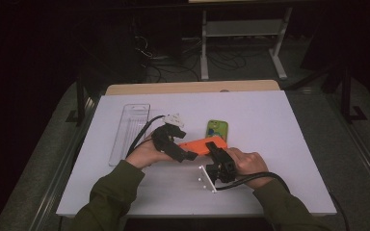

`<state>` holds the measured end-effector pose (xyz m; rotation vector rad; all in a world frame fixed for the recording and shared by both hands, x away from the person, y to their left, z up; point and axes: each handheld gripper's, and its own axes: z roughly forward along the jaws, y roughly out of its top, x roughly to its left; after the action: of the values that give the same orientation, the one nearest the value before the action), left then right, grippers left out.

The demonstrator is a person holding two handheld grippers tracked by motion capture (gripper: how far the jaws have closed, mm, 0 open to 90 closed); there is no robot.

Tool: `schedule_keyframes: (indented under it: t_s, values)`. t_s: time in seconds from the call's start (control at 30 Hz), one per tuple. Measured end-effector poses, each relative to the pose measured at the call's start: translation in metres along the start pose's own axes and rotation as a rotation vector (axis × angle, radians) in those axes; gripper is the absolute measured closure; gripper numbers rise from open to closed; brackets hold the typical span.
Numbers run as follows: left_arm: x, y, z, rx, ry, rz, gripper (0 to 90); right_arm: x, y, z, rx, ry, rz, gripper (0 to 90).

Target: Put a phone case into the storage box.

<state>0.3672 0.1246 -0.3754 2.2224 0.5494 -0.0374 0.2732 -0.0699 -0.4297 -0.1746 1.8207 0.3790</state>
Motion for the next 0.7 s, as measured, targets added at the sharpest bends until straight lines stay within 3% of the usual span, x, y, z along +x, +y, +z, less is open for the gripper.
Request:
schedule_keyframes:
  t_s: [0.23,0.43,0.5,0.6,0.63,0.7]
  values:
    - [0.002,-0.001,-0.005,0.012,0.000,0.015,0.0,-0.004,-0.005,0.001,0.021,0.017,0.033,81.4]
    - [0.005,-0.002,-0.008,0.013,0.013,0.011,0.0,-0.009,-0.010,0.002,0.041,0.041,0.128,81.3]
    - [0.005,-0.003,-0.009,0.017,0.012,0.016,0.0,-0.011,-0.012,0.003,0.039,0.045,0.140,81.2]
    - [0.006,-0.003,-0.009,0.018,0.012,0.015,0.0,-0.013,-0.016,0.003,0.056,0.087,0.167,81.3]
    - [0.006,-0.003,-0.009,0.020,0.011,0.014,0.0,-0.014,-0.016,0.003,0.053,0.071,0.184,81.2]
    - [0.006,-0.003,-0.009,0.018,0.015,0.008,0.0,-0.016,-0.018,0.004,0.056,0.082,0.211,81.2]
